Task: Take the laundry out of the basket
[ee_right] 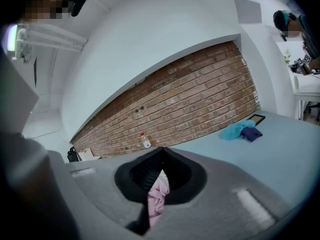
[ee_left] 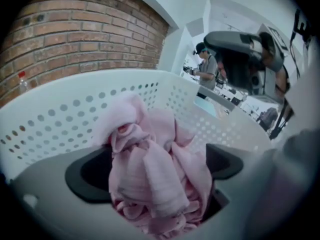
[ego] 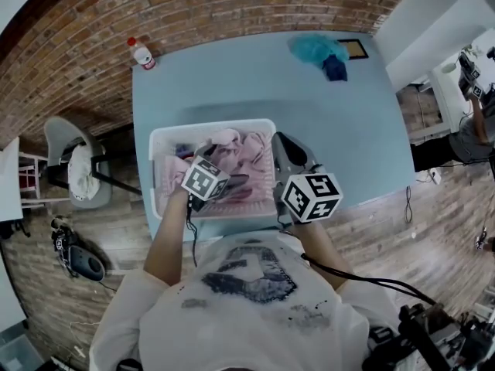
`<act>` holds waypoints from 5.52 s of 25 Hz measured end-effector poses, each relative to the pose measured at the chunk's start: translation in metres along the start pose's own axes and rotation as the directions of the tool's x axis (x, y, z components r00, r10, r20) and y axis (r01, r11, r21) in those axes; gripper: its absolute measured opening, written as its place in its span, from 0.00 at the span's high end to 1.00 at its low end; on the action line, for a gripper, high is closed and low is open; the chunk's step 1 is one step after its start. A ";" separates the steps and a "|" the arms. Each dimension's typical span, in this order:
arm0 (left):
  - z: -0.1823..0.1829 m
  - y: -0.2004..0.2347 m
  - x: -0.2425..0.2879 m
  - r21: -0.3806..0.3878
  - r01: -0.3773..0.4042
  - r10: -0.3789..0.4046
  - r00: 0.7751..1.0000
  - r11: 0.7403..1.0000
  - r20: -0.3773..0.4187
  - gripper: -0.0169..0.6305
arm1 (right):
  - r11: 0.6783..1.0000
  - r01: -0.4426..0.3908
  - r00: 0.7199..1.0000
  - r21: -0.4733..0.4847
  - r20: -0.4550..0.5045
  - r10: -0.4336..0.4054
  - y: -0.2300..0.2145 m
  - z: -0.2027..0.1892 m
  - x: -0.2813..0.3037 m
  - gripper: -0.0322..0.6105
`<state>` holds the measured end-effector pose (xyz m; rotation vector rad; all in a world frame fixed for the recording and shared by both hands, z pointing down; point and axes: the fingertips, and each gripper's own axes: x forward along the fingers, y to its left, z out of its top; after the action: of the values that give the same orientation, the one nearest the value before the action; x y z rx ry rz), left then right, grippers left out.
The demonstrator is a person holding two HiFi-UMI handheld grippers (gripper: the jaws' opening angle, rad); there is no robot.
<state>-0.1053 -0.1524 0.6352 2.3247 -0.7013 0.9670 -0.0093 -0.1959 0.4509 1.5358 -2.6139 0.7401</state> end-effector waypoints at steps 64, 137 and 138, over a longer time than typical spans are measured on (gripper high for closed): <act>0.005 0.030 -0.007 -0.024 -0.158 0.159 0.985 0.987 0.072 0.78 | 0.998 -0.025 0.999 0.051 -0.047 0.027 -0.010 -0.012 -0.007 0.95; 0.254 -0.116 -0.158 -0.093 -0.256 0.253 0.717 0.962 0.650 0.83 | 0.992 0.019 0.977 -0.125 0.213 0.008 -0.056 0.110 -0.148 0.95; 0.260 -0.122 -0.149 -0.092 -0.248 0.247 0.720 0.964 0.648 0.83 | 0.992 0.023 0.977 -0.123 0.213 0.003 -0.066 0.111 -0.152 0.95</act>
<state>0.0047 -0.1890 0.3334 2.6164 -1.3150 0.1957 0.1484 -0.1433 0.3394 1.6758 -2.7363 0.4226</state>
